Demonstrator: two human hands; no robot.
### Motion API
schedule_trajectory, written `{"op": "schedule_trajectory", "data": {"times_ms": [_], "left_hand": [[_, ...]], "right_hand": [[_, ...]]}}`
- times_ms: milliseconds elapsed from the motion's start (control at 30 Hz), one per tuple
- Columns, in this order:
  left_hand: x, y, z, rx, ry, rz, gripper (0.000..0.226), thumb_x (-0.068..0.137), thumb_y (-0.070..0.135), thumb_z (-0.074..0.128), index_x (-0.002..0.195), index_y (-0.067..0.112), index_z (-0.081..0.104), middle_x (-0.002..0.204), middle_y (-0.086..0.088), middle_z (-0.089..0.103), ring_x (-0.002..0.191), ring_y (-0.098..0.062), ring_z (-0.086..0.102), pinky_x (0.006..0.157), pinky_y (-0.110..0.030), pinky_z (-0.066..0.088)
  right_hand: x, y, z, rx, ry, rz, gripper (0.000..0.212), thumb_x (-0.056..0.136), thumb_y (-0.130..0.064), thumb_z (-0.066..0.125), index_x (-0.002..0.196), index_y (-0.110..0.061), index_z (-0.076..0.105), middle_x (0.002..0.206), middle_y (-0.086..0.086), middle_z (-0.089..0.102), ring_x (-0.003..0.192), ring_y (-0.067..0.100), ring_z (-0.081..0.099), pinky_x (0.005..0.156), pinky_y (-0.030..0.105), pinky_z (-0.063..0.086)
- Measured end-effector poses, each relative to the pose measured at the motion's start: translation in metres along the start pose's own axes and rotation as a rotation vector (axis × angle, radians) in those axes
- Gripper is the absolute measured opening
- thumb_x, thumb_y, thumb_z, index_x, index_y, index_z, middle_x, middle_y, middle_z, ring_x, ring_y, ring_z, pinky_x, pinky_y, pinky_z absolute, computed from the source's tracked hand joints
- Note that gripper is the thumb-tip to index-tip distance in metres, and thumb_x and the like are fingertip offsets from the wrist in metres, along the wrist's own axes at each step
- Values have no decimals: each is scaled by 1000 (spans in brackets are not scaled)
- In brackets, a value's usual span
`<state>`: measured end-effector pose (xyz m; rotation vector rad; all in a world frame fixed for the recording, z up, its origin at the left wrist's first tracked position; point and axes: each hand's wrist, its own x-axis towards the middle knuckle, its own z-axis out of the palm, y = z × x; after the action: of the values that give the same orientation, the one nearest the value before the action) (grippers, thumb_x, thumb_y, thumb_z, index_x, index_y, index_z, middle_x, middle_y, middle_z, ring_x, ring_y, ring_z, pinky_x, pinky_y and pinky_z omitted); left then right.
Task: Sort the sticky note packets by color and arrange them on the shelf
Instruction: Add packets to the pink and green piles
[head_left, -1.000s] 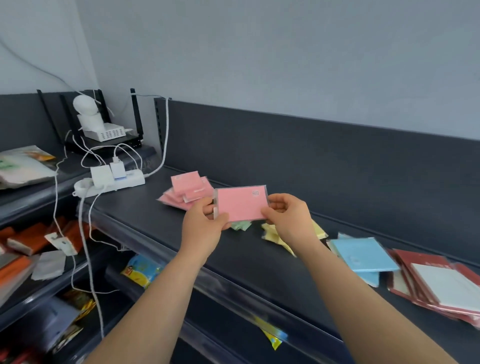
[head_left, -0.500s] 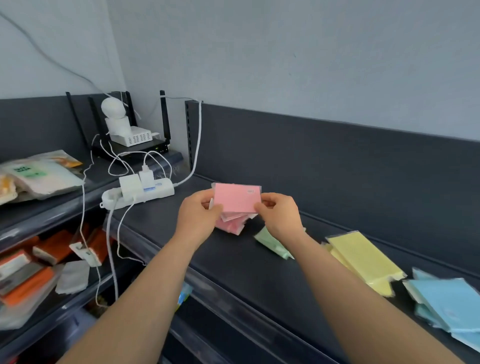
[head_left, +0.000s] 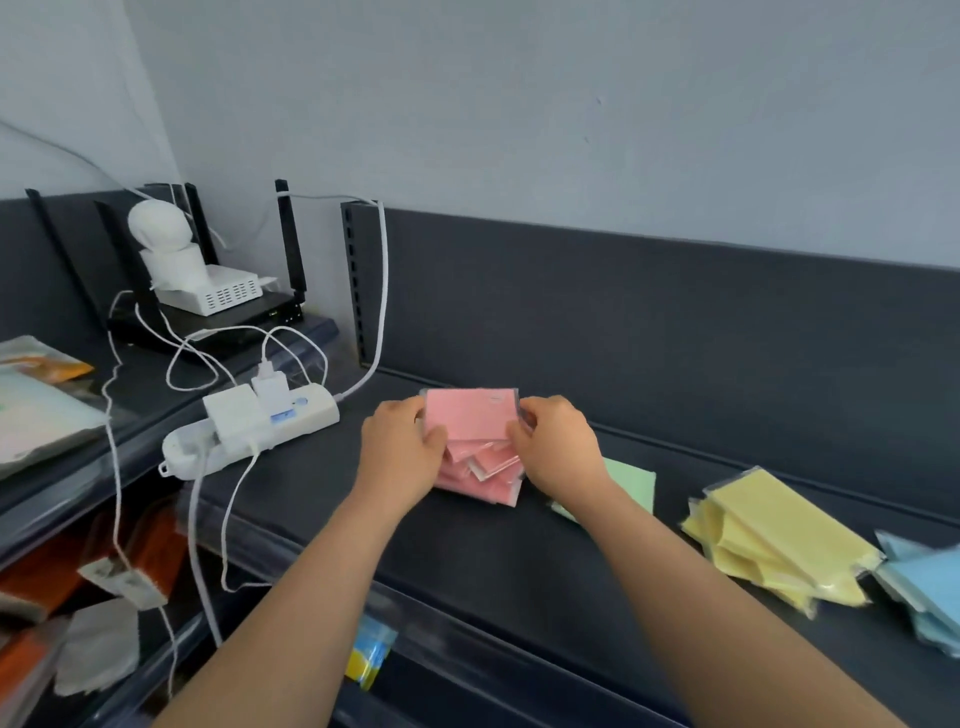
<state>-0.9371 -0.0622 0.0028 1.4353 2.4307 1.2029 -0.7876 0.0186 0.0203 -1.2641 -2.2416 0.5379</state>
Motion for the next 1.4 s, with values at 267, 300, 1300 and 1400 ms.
{"op": "schedule_trajectory", "data": {"times_ms": [267,300,1300,1400], "left_hand": [[-22,36,1,187,159,388,19,83,6,64,101,7,71,104,-7,69,93,-33,60,79,-41,49],[-24,41,5,179,158,421,15,80,4,66,94,6,71,97,-7,70,88,-33,61,75,-42,51],[-262,312,192,-114,-219,780,20,90,24,61,106,17,70,98,2,70,90,-22,62,81,-37,48],[-299,356,217,-164,-252,803,26,93,28,54,115,21,67,107,6,68,97,-18,59,87,-34,45]], "right_hand": [[-32,12,-34,-164,143,-56,31,97,-24,47,116,-3,58,121,8,60,111,26,54,90,39,47],[-38,18,-38,-185,166,-51,30,97,-24,46,116,-3,58,120,8,61,109,26,55,88,39,47],[-309,266,-259,-376,450,328,32,93,-25,57,122,-13,63,119,2,65,112,25,58,97,38,45],[-345,301,-291,-416,437,378,37,93,-26,55,128,-15,59,124,1,63,114,25,56,98,36,44]]}}
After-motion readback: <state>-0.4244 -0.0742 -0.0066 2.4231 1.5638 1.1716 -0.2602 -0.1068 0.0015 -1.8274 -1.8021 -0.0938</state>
